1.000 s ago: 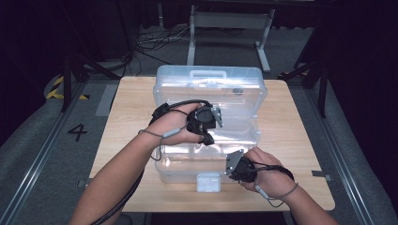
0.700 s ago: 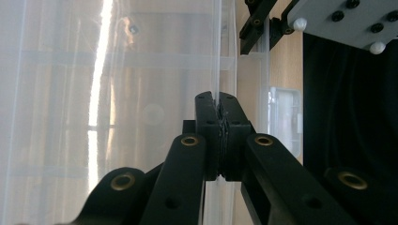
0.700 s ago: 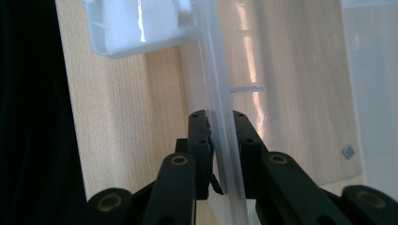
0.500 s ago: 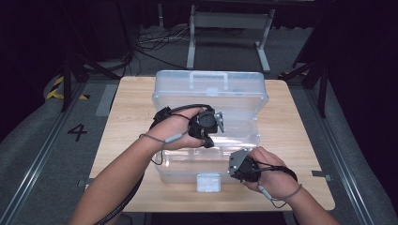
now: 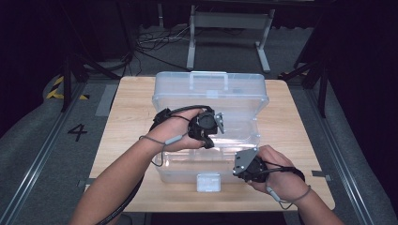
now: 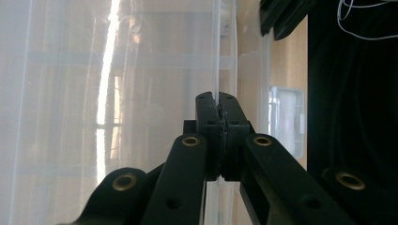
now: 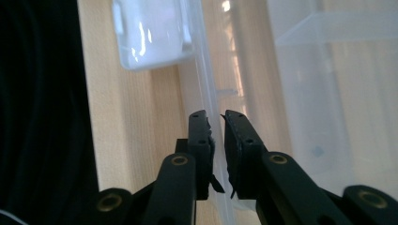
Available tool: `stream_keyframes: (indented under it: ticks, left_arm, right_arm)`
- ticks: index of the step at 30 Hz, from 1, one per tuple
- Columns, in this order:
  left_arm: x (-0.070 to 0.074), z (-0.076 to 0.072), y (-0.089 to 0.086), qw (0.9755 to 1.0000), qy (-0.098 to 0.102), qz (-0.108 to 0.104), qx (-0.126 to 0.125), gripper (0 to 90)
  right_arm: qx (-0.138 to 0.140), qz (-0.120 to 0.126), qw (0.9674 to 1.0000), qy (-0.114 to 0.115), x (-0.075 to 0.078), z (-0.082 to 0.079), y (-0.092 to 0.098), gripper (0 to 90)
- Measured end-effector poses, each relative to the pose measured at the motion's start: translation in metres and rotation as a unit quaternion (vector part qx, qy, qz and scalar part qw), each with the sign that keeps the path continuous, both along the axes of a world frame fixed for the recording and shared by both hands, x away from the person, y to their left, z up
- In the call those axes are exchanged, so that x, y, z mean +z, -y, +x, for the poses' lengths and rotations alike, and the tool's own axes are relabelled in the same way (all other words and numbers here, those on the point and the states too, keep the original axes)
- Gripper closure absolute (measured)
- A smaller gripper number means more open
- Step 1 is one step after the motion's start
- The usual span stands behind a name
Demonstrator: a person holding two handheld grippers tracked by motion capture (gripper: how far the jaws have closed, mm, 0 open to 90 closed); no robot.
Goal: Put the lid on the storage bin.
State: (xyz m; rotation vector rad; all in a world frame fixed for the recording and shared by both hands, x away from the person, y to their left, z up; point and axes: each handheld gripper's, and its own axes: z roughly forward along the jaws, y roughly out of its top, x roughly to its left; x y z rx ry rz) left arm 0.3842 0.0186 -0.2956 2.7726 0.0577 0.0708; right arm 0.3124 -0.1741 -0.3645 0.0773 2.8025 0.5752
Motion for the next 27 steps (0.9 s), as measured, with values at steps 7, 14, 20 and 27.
stream_keyframes:
  ticks: [7,14,20,27]
  left_arm:
    - [0.0,-0.002,0.001,1.0,0.005,0.001,0.004,89.1]
    - [-0.001,-0.003,0.0,0.9999,0.011,-0.001,0.005,89.0]
    - [-0.001,-0.005,-0.001,0.9998,0.018,-0.002,0.007,89.0]
    - [-0.003,-0.009,-0.001,0.9996,0.023,-0.002,0.014,88.8]
  right_arm:
    - [-0.007,0.049,0.9988,-0.004,0.028,-0.006,0.017,90.0]
    - [-0.037,0.126,0.9911,-0.02,0.042,-0.002,0.035,90.0]
    - [-0.074,0.207,0.9754,-0.008,0.053,0.002,0.055,90.0]
    - [-0.118,0.28,0.9529,-0.003,0.056,0.006,0.074,90.0]
